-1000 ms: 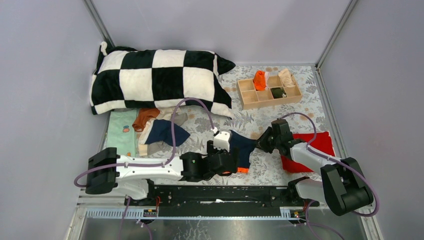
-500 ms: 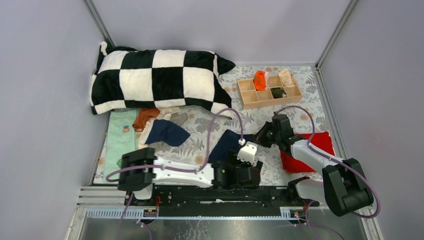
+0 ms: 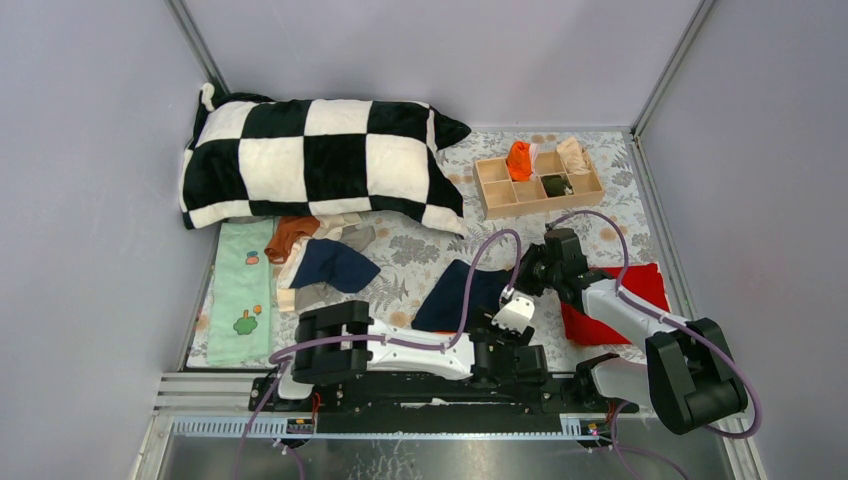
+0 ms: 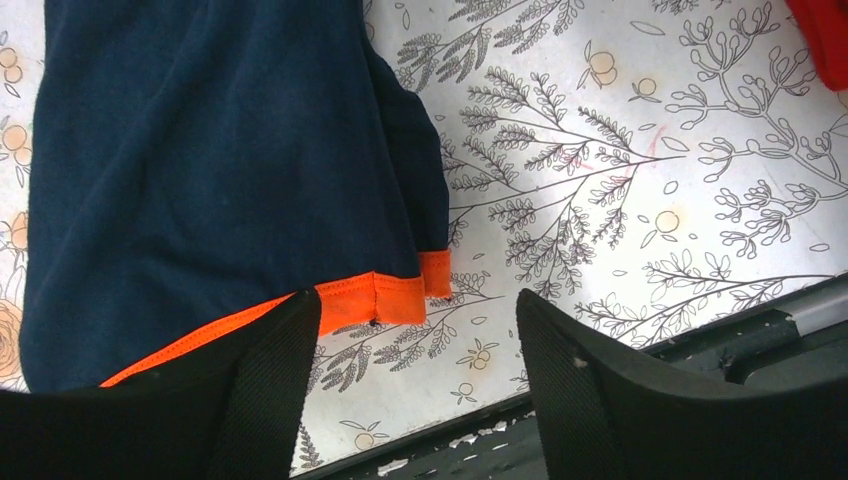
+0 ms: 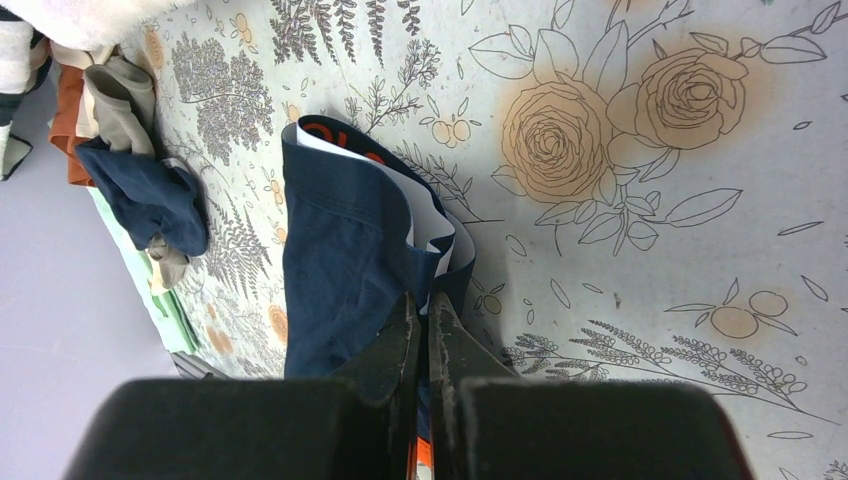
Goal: Roll the underwear
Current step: Fold the underwear at the center of the board.
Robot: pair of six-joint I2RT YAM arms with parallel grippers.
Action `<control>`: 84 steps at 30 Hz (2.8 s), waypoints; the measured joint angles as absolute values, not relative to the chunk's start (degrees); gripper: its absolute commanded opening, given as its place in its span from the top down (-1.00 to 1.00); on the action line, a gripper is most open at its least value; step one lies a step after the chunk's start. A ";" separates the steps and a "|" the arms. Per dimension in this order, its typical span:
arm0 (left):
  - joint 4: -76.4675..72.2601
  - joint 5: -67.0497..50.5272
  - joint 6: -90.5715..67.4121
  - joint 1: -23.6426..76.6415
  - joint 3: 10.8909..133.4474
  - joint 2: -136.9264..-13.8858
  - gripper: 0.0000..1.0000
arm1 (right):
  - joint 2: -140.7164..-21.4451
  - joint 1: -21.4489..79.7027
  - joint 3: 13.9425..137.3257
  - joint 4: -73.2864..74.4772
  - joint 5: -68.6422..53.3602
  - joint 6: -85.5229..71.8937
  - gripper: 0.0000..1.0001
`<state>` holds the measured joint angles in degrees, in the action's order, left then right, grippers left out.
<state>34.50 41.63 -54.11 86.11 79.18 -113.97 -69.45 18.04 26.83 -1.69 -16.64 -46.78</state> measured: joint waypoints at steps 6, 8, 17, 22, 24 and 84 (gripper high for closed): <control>35.57 42.35 -54.08 86.11 80.31 -115.83 -0.37 | -68.90 18.04 26.85 -1.54 -16.73 -46.48 1.00; 36.03 42.44 -54.06 86.11 80.49 -116.97 -0.33 | -68.88 18.04 26.85 -1.54 -16.80 -46.39 1.00; 36.73 42.54 -52.75 86.11 83.33 -120.49 -0.14 | -68.88 18.04 26.85 -1.52 -17.12 -46.28 1.00; 36.73 42.76 -52.36 85.84 83.81 -121.05 0.02 | -68.88 18.04 26.85 -1.52 -17.19 -46.28 1.00; 36.73 43.05 -52.36 85.67 83.81 -121.21 0.08 | -68.82 18.04 26.85 -1.52 -17.19 -46.28 1.00; 3.16 19.35 -43.09 72.20 41.60 -78.72 1.00 | -80.97 26.72 52.64 23.77 -7.51 -30.44 1.00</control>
<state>3.16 19.35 -43.09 72.20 41.60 -78.72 -80.97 26.72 52.64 23.77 -7.51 -30.44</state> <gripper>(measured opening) 0.014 0.028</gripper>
